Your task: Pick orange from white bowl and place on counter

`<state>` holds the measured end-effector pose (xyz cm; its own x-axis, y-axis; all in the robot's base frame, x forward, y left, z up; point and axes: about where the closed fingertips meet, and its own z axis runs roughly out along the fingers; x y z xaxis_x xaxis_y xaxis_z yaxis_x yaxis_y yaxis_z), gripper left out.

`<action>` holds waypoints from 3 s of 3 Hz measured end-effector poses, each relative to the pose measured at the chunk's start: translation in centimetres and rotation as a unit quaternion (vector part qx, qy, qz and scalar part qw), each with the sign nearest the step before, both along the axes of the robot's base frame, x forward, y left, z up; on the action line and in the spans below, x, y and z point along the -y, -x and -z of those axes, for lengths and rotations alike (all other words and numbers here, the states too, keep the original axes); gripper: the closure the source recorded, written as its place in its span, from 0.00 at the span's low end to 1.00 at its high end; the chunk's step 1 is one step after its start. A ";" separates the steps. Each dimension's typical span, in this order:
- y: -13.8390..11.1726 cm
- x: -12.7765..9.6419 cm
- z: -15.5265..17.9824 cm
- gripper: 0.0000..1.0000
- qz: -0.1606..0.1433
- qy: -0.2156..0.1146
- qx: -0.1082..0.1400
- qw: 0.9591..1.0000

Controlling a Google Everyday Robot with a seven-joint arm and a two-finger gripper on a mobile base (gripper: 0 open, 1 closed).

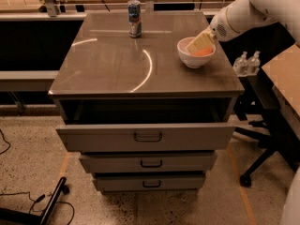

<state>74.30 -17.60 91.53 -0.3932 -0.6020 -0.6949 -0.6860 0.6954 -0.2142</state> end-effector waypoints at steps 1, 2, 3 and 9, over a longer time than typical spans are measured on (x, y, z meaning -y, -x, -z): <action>0.1 0.0 0.2 0.44 -0.001 0.002 -0.002 1.000; -0.1 0.0 0.2 0.59 -0.003 0.003 -0.002 1.000; -0.2 0.1 0.4 0.58 -0.004 0.004 -0.004 1.000; -1.1 0.5 2.2 0.46 -0.008 0.020 -0.029 0.999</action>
Offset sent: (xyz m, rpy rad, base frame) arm 0.0008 -0.0052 0.0039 -0.0102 -0.0030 0.0054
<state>75.36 -18.10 89.36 -0.4215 -0.6354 -0.6470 -0.7093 0.6755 -0.2013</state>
